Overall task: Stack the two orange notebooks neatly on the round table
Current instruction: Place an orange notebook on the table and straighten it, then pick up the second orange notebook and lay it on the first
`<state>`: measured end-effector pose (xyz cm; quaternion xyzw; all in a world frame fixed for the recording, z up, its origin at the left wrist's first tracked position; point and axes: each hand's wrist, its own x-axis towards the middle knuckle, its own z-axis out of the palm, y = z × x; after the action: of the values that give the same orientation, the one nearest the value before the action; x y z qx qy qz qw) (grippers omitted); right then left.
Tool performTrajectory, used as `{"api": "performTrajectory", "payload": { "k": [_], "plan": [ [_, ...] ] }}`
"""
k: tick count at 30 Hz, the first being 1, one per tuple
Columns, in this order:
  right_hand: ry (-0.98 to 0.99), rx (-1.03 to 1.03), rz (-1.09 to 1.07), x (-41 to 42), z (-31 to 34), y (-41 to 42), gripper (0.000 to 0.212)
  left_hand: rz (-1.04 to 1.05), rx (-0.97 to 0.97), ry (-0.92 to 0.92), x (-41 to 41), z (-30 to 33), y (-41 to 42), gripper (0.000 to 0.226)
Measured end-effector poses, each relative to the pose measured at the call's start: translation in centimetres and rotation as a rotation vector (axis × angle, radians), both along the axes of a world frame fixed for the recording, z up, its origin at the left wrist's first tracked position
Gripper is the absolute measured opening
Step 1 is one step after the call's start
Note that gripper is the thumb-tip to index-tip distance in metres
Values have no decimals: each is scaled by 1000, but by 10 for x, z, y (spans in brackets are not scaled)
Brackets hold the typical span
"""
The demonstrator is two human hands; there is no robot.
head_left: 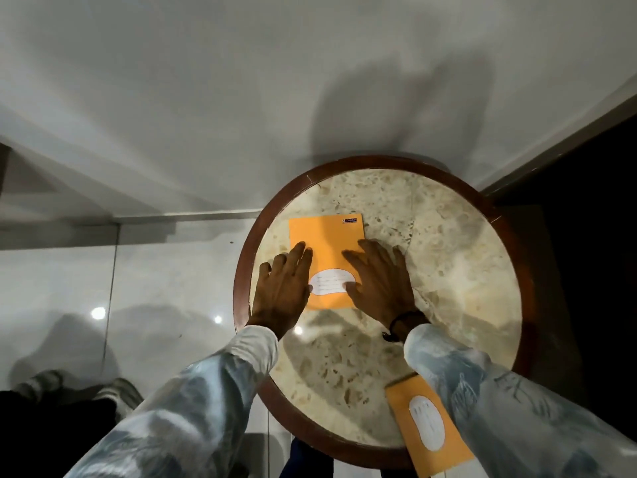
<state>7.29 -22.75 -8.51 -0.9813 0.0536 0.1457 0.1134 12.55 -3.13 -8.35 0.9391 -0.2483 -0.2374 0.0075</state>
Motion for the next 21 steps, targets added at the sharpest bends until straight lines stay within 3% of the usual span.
{"api": "performTrajectory", "payload": {
  "k": [5,10,12,16,21],
  "plan": [
    [-198,253,-435,-58,30,-7,24,25,-160,12,-46,25,-21,48],
    [-33,451,-1019,-171,52,-22,16,-165,-219,270,-138,36,-73,46],
    [22,464,-1269,-213,54,-30,18,-178,-209,337,-168,33,-94,50],
    [163,406,-1560,-278,41,-41,38,-182,-160,355,-206,26,-122,55],
    [248,662,-1816,-304,8,-50,59,-123,-77,301,-221,17,-139,53]
  ]
}}
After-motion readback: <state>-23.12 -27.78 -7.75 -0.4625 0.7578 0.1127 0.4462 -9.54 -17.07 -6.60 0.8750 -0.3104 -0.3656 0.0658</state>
